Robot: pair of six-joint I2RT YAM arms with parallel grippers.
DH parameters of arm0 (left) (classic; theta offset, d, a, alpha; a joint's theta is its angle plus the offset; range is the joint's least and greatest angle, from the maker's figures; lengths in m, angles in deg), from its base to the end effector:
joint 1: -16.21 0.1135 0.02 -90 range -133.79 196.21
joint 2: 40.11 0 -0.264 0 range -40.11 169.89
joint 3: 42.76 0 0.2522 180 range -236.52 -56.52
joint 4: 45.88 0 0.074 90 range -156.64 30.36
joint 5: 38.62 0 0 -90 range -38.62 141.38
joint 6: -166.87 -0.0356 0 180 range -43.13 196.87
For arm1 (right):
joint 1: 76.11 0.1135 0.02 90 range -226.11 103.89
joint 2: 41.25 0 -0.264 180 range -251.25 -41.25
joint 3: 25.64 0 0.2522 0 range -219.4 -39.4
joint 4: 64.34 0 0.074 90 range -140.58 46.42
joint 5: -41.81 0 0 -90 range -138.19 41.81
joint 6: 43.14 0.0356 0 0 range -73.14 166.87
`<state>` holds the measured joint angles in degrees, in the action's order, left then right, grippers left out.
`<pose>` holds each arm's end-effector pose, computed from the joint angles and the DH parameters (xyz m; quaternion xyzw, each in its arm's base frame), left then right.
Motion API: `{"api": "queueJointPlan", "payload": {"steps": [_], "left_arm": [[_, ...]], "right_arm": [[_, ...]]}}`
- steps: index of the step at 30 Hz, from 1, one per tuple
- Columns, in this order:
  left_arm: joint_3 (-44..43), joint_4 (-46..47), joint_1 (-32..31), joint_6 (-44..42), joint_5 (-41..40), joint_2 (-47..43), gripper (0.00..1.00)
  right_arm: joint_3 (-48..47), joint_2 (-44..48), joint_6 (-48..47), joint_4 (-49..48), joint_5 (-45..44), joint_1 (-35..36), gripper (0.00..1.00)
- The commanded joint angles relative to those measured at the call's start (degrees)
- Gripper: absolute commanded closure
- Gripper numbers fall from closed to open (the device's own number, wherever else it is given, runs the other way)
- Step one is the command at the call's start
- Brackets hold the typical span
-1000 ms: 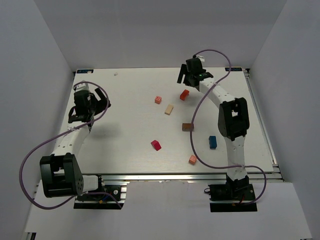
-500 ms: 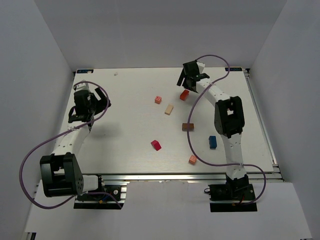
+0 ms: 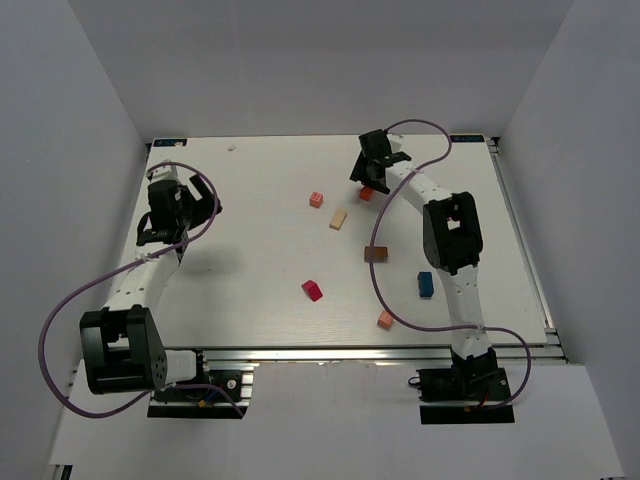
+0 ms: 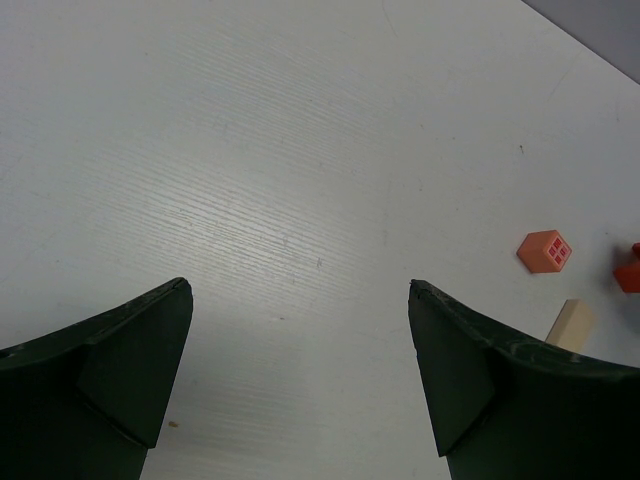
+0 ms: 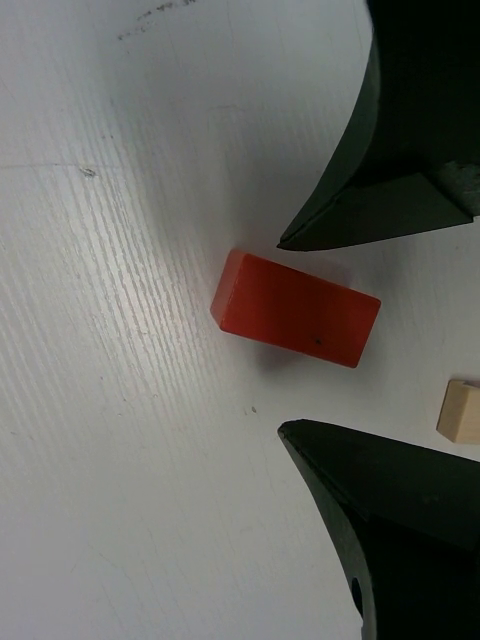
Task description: Build the wood block tower
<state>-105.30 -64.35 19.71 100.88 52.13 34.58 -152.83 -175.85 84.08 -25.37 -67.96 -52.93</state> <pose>0.2906 0.0173 0.2592 -0.2034 0.8446 -0.0938 0.4864 0.4916 0.1974 0.1911 0.1751 0.9000 0.0464 0.3965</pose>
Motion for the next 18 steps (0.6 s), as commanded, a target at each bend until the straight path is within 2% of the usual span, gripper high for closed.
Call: {"api": "queueJointPlan", "payload": {"steps": [1, 6, 9, 13, 18], "left_arm": [[-0.18, 0.58, -0.26, -0.02, 0.04, -0.69, 0.02], [-0.01, 0.58, -0.26, -0.1, 0.04, -1.22, 0.02], [0.0, 0.49, -0.26, -0.02, 0.04, -1.22, 0.02], [0.17, 0.32, -0.26, -0.02, 0.04, -1.66, 0.02], [0.7, 0.4, -0.17, -0.1, -1.89, -2.8, 0.02]], "right_arm": [[-0.22, -1.01, 2.77, -0.25, -0.53, 0.2, 0.27], [-0.13, -1.27, 3.57, 0.28, -1.58, 0.29, 0.29], [-0.22, -1.62, 3.57, 0.45, -2.55, 0.2, 0.36], [0.05, -1.89, 4.01, 0.71, -3.08, 0.2, 0.55], [0.92, -1.01, 2.61, 0.28, -3.87, 0.2, 0.7]]}}
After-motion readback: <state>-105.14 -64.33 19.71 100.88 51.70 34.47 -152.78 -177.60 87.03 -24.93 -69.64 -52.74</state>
